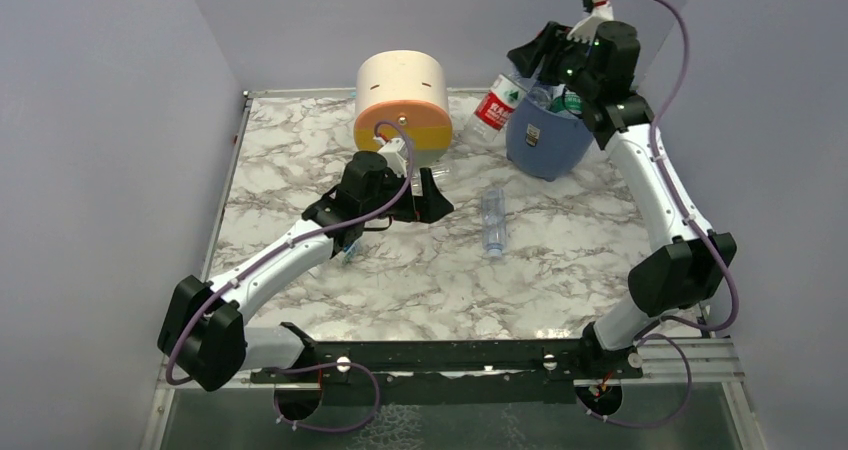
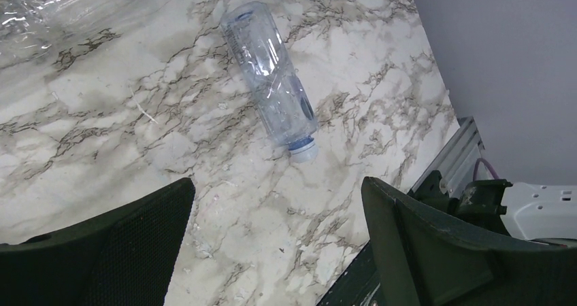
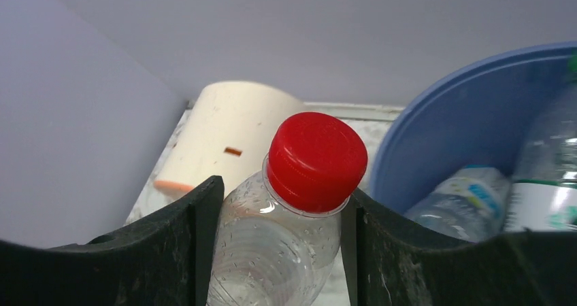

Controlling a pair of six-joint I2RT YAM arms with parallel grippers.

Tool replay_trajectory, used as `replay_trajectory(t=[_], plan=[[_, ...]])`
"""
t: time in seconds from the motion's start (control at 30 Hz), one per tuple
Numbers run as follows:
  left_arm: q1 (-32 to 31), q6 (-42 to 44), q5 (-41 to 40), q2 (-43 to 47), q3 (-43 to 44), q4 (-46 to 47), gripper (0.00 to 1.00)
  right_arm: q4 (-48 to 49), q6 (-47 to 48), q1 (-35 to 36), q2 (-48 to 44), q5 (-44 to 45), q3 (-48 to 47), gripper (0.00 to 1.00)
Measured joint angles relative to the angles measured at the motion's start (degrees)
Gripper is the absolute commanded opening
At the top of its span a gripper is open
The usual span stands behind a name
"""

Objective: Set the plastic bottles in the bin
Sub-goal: Place the plastic bottle in the trash bin.

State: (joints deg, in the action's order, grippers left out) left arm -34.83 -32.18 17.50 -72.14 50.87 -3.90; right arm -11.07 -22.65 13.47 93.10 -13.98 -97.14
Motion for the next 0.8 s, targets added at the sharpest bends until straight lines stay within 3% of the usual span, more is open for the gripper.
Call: replay_trajectory(t=[0.27,0.8], plan=[[-0.17,-0.81,1.51,-1.51,0.13,0.59,0.99,3.10,-3.43,-9.86,-0.76,3.50,-0.28,0.60],[-0.55,-1.25,1.73,-3.39,0.13,2.10,0.99,14.29,-0.37,-12.07,-3.48,20.61,1.73,0.60]])
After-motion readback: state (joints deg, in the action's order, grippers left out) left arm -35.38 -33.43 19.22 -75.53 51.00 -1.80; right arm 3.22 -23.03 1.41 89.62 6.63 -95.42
